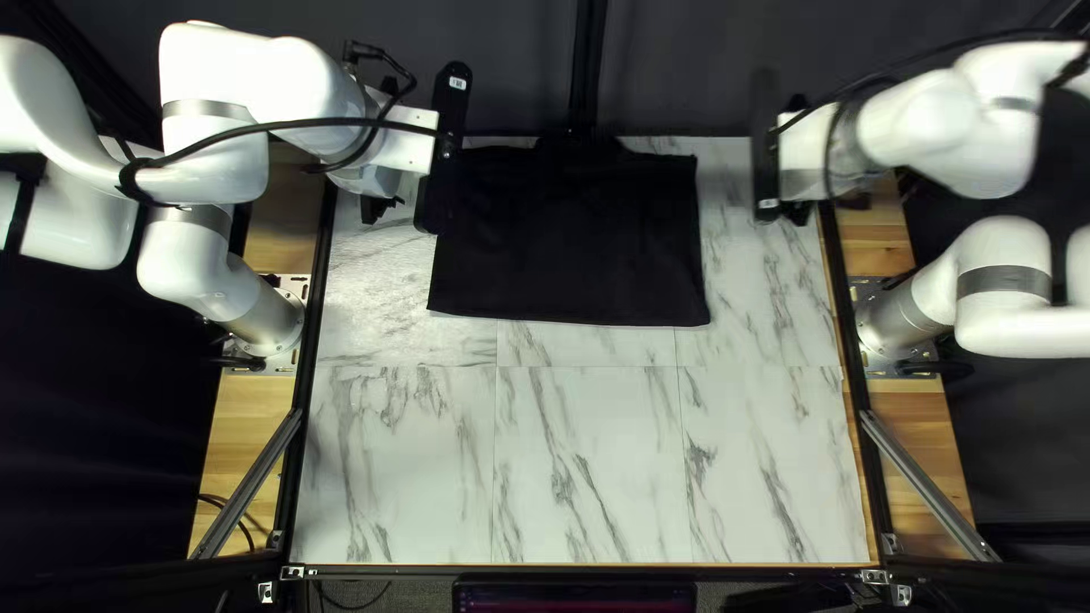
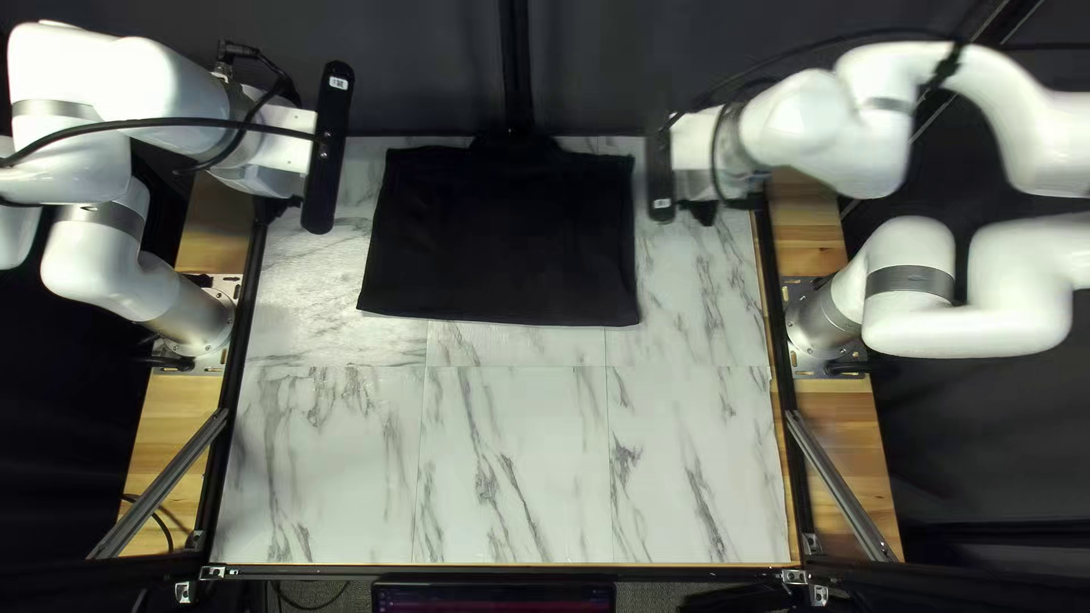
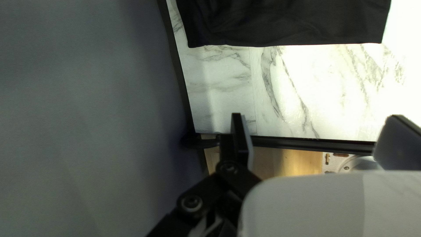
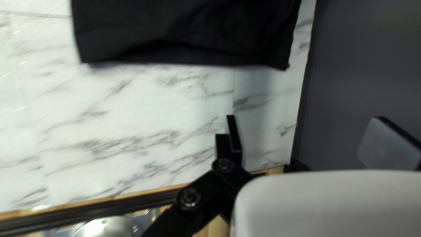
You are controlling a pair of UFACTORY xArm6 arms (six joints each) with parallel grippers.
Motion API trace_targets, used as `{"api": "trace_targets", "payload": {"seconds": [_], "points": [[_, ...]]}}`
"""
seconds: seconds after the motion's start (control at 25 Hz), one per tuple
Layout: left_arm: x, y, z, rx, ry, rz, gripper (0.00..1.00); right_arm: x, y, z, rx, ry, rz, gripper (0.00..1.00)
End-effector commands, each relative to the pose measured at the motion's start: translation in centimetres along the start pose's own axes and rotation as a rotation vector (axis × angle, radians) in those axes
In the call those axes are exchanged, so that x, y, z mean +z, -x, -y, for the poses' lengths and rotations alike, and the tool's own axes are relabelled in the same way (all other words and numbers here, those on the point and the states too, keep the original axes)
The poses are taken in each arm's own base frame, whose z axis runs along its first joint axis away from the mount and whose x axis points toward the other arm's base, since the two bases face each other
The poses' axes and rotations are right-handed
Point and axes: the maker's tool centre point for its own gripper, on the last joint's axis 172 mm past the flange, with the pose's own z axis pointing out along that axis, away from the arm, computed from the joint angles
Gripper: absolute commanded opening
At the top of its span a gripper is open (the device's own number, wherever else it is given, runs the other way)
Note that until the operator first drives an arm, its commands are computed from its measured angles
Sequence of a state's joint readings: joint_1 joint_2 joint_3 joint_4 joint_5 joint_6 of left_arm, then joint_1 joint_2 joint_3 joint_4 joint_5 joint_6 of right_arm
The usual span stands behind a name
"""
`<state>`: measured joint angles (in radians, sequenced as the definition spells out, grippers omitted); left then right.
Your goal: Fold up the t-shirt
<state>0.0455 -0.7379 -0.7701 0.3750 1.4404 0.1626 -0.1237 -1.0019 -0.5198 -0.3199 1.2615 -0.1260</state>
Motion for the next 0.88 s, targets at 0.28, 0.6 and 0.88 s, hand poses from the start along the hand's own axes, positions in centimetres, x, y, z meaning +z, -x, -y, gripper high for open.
{"api": "trace_targets", "payload": {"seconds": [0.28, 0.6, 0.88], "points": [[0.0, 0.0, 0.0, 0.0, 0.0, 0.0, 1.0, -4.7, 1.9, 2.3, 0.069, -0.017, 0.002, 1.0], [0.0, 0.0, 0.0, 0.0, 0.0, 0.0, 1.0, -9.4, 4.6, 2.5, 0.111, 0.012, 0.012, 1.0], [0.0, 0.0, 0.0, 0.0, 0.0, 0.0, 1.0, -10.1, 4.8, 2.7, 0.141, 0.01, 0.011, 1.0]]}}
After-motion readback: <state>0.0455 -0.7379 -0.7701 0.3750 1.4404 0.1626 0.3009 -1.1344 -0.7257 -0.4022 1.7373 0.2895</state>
